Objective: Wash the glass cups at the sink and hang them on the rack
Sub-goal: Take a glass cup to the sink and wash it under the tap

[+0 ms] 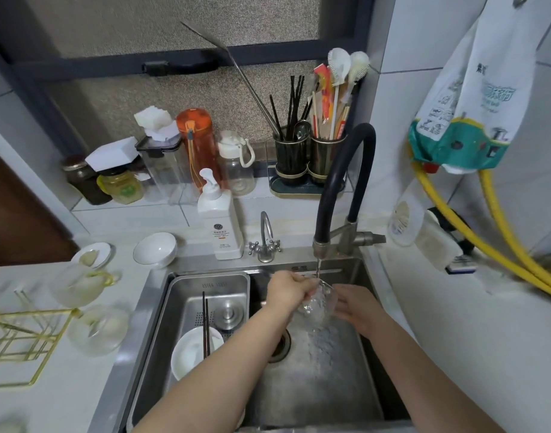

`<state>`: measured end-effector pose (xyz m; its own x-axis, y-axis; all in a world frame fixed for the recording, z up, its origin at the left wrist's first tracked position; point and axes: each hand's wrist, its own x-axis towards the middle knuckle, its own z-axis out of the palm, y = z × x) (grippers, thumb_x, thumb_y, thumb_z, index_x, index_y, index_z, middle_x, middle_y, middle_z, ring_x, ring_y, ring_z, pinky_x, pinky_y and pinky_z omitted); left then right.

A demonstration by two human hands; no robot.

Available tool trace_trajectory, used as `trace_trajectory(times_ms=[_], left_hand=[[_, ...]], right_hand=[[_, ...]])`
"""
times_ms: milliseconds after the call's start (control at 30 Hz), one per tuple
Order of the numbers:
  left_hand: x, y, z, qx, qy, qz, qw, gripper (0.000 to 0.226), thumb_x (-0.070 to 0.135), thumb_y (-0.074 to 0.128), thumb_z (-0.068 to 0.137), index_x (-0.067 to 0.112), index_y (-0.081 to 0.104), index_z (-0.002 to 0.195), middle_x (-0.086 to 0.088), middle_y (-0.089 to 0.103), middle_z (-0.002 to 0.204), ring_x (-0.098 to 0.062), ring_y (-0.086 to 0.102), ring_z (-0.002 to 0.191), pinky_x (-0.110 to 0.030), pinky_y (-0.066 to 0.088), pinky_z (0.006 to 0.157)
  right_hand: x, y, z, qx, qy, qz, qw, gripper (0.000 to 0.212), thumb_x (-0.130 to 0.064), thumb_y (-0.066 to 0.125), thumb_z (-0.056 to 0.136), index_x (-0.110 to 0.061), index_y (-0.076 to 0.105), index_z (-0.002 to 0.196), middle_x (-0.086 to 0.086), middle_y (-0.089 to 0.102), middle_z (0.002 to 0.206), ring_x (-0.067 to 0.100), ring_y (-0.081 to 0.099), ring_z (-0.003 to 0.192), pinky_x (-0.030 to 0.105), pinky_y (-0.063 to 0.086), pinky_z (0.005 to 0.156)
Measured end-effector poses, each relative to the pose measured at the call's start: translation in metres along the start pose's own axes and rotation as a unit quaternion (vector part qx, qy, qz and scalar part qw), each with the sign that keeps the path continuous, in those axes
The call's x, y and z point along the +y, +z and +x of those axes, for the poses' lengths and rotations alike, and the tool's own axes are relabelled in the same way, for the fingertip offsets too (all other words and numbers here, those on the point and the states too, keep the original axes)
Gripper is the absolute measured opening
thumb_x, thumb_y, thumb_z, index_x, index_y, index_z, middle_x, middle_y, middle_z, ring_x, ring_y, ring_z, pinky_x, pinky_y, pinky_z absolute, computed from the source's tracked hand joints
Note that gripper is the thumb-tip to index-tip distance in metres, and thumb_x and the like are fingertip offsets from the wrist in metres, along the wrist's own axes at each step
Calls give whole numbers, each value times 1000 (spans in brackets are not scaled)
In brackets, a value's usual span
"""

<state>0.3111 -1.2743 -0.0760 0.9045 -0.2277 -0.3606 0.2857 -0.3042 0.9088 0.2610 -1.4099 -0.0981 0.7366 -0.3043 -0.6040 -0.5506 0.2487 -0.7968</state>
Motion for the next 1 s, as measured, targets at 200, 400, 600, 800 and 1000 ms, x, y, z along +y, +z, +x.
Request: trace_trajectory(times_ms=[200, 400, 600, 800, 1000], left_hand=[[-3, 9, 13, 19, 6, 14, 1000, 41, 23, 79, 73, 19, 60, 37, 2, 57, 47, -17, 51, 53, -29, 45, 65], [4, 21, 13, -9, -23, -38, 999, 39, 20, 79, 76, 18, 63, 41, 2, 54, 43, -15, 47, 49, -29, 41, 63], [14, 15, 9, -24, -55, -137, 989, 18, 5, 73, 80, 8, 67, 63, 2, 56, 44, -3, 44, 36, -11, 35, 40], [17, 7, 8, -14, -60, -163, 985, 9, 3, 73, 79, 5, 71, 70, -2, 61, 52, -11, 49, 50, -18, 42, 52], [18, -3, 4, -6, -69, -165, 984, 17, 9, 74, 81, 9, 70, 64, -1, 61, 52, -7, 47, 42, -15, 40, 44]], right_hand=[[-7, -12, 7, 28, -86, -185, 979, 37, -13, 54, 93, -9, 56, 130, 8, 57, 130, 25, 53, 121, 41, 41, 107], [-14, -34, 27, 55, -75, -107, 990, 41, -11, 51, 94, -10, 48, 136, 12, 53, 135, 27, 52, 118, 42, 43, 102], [-41, -57, 43, 94, -92, -78, 988, 61, -4, 50, 94, -7, 22, 148, 7, 37, 144, 32, 38, 132, 41, 35, 105], [-60, -65, 56, 82, -135, -67, 985, 78, -10, 54, 94, -7, 2, 151, 9, 7, 160, 26, 13, 146, 39, 18, 116], [-67, -66, 68, 87, -131, -95, 983, 73, -2, 58, 89, -6, 17, 149, 14, 24, 154, 32, 28, 139, 46, 28, 114]])
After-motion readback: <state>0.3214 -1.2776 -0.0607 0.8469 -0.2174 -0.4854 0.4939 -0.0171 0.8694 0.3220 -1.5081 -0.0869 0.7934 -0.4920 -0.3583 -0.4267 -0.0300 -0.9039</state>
